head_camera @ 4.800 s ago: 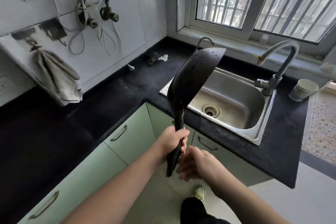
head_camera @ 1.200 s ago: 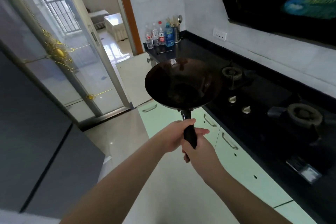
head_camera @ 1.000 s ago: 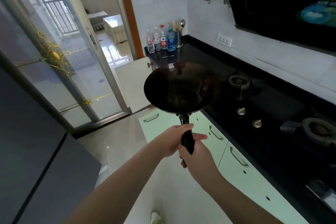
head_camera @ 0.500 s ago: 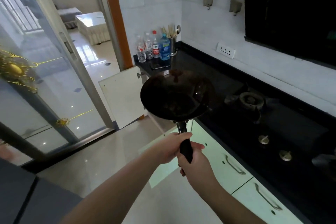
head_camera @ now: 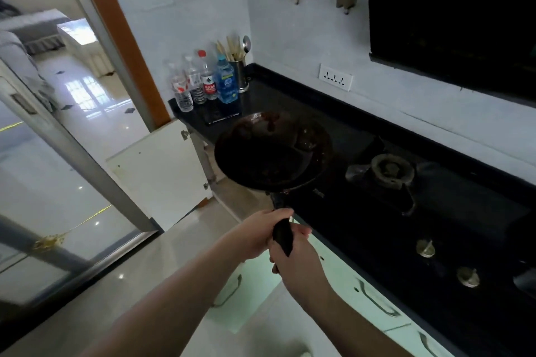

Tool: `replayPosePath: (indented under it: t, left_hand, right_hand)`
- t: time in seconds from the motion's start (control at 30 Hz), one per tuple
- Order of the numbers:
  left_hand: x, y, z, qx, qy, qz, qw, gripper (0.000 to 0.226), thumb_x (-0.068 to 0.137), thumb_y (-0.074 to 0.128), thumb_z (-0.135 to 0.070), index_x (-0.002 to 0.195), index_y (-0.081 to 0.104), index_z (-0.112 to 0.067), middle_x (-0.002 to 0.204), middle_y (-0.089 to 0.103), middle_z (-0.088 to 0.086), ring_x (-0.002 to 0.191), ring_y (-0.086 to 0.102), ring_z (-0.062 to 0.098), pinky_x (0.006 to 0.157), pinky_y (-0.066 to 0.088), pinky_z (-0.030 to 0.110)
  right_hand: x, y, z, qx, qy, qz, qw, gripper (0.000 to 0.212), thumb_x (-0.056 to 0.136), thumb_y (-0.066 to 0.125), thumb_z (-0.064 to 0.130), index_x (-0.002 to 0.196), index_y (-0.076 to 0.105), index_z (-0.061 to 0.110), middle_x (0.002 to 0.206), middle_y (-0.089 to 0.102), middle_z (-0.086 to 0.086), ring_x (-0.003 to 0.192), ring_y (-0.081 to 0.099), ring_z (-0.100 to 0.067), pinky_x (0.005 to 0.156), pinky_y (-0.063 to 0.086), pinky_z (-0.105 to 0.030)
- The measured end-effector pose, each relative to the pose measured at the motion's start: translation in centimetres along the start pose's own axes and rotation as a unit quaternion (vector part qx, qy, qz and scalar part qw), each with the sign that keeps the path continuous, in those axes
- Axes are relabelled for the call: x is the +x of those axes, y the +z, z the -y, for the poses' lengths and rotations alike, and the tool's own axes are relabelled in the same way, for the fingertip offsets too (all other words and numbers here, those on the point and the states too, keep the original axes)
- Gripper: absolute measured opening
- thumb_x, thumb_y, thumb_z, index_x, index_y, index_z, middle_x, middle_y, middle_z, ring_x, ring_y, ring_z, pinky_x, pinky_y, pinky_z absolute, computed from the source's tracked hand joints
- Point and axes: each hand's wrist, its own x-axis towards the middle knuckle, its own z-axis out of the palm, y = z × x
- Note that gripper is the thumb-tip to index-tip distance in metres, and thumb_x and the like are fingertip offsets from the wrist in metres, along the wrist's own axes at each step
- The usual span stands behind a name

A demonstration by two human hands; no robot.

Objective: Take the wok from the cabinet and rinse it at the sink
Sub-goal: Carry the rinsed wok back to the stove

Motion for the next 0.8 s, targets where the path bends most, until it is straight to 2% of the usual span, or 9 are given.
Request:
replayPosePath:
  t: [0.1, 0.2, 0.33, 0.53, 0.63, 0.7, 0.8]
  left_hand:
    - [2.3, -1.3, -1.7, 0.017, -0.007, 0.011, 1.000, 0.041, 0.097, 0.051, -0.028, 0.100, 0.066, 0.009, 0.106, 0.071, 0.023, 0.100, 0.068, 0.029, 0.102, 0.045, 0.041]
    - [4.1, -2.3, -3.3, 0.037, -0.021, 0.010, 0.999, 0.047, 0.098, 0.048, -0.032, 0.111, 0.063, 0.011, 0.107, 0.072, 0.019, 0.103, 0.068, 0.026, 0.098, 0.047, 0.035]
    - [6.7, -4.6, -5.9, 0.097, -0.033, 0.036, 0.994, 0.053, 0.096, 0.050, -0.038, 0.122, 0.056, 0.008, 0.110, 0.071, 0.019, 0.107, 0.067, 0.027, 0.108, 0.041, 0.043]
    - [11.3, -8.4, -9.1, 0.096, -0.060, 0.042, 0.993, 0.042, 0.096, 0.054, -0.034, 0.110, 0.060, 0.005, 0.109, 0.071, 0.020, 0.107, 0.067, 0.028, 0.107, 0.043, 0.041]
    - [13.4, -10.7, -10.4, 0.112, -0.075, 0.063, 0.989, 0.039, 0.095, 0.054, -0.037, 0.105, 0.059, 0.001, 0.105, 0.074, 0.016, 0.110, 0.065, 0.027, 0.111, 0.037, 0.041]
    - [14.5, -12.1, -11.3, 0.141, -0.084, 0.087, 0.983, 0.044, 0.096, 0.050, -0.042, 0.108, 0.056, -0.001, 0.105, 0.074, 0.013, 0.115, 0.062, 0.025, 0.115, 0.031, 0.041]
    - [15.9, -13.3, -12.4, 0.166, -0.097, 0.112, 0.975, 0.053, 0.099, 0.040, -0.046, 0.121, 0.049, 0.002, 0.108, 0.074, 0.011, 0.122, 0.057, 0.022, 0.117, 0.026, 0.040]
  right_hand:
    - [2.8, 0.2, 0.6, -0.004, -0.010, -0.011, 1.000, 0.014, 0.094, 0.053, 0.028, 0.105, 0.054, 0.018, 0.079, 0.065, 0.002, 0.049, 0.059, 0.004, 0.044, 0.041, -0.009]
    - [5.3, 0.4, 1.4, -0.002, 0.002, -0.027, 1.000, 0.018, 0.094, 0.053, 0.030, 0.108, 0.051, 0.019, 0.070, 0.062, 0.006, 0.052, 0.059, 0.000, 0.044, 0.038, -0.011]
    - [8.5, 1.4, 2.5, 0.016, 0.013, -0.056, 0.998, 0.029, 0.095, 0.052, 0.031, 0.120, 0.053, 0.017, 0.072, 0.064, 0.005, 0.058, 0.062, -0.002, 0.048, 0.041, -0.013]
    - [14.7, 4.7, 4.1, 0.060, 0.059, -0.118, 0.989, 0.035, 0.095, 0.051, 0.032, 0.124, 0.054, 0.013, 0.085, 0.067, -0.003, 0.067, 0.063, -0.011, 0.053, 0.044, -0.020]
    - [17.2, 6.5, 5.1, 0.083, 0.081, -0.150, 0.982, 0.038, 0.095, 0.051, 0.031, 0.128, 0.051, 0.012, 0.083, 0.064, -0.003, 0.063, 0.059, -0.010, 0.050, 0.041, -0.019]
    - [18.5, 7.4, 5.8, 0.096, 0.089, -0.169, 0.977, 0.033, 0.095, 0.050, 0.029, 0.123, 0.053, 0.012, 0.074, 0.060, 0.001, 0.056, 0.055, -0.006, 0.046, 0.039, -0.015]
    - [20.1, 8.5, 6.4, 0.116, 0.100, -0.192, 0.969, 0.009, 0.097, 0.049, 0.026, 0.101, 0.053, 0.018, 0.066, 0.055, 0.005, 0.051, 0.051, -0.004, 0.037, 0.035, -0.008]
